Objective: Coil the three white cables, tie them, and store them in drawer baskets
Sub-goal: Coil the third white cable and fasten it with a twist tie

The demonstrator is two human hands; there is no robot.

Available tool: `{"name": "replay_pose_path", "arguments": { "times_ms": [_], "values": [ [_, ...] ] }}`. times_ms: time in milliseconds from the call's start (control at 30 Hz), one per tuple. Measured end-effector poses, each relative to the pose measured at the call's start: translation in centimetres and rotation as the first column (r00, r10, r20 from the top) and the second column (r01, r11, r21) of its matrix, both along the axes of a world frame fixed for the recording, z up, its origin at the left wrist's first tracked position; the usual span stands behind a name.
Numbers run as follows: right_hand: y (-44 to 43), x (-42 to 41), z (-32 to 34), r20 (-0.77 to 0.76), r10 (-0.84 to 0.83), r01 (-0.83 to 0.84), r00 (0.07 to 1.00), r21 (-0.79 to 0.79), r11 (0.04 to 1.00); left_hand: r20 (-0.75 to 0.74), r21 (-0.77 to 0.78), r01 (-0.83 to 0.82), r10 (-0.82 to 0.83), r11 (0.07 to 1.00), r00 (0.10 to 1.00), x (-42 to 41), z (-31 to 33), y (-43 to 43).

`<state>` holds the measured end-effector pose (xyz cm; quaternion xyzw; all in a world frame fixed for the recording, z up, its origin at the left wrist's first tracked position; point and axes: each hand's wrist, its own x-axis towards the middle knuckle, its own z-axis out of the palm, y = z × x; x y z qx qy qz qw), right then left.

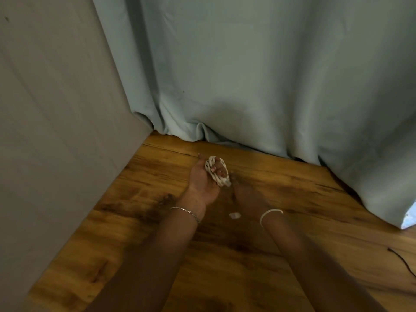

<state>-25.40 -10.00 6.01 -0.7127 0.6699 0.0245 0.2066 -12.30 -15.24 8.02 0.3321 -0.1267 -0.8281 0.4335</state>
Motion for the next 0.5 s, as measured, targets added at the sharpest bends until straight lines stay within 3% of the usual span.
{"name": "replay_pose_path", "arguments": {
  "times_ms": [67, 167, 233, 333, 500],
  "values": [
    [0.7, 0.6, -0.4, 0.104, -0.019, 0.015, 0.994, 0.038, 0.999, 0.007, 0.007, -0.086, 0.086, 0.996, 0.996, -0.1, -0.2, -0.3],
    [2.0, 1.9, -0.6, 0.089, -0.004, 0.011, 0.996, -0.082, 0.997, -0.02, -0.019, -0.15, 0.149, 0.989, 0.989, 0.0, 0.5, -0.2],
    [2.7, 2.6, -0.1, 0.254, 0.005, 0.03, 0.967, -0.134, 0.991, -0.015, -0.019, -0.176, 0.176, 0.984, 0.984, 0.1, 0.9, -0.3],
    [3.2, 3.0, 1.5, 0.506, -0.068, 0.105, 0.86, -0.046, 0.993, 0.013, -0.032, -0.217, 0.218, 0.976, 0.976, -0.1, 0.9, -0.4],
    [4.0, 3.0, 3.0, 0.594, -0.058, 0.09, 0.803, -0.025, 0.996, 0.108, -0.028, -0.231, 0.233, 0.972, 0.966, 0.4, 1.0, -1.0]
  ]
}}
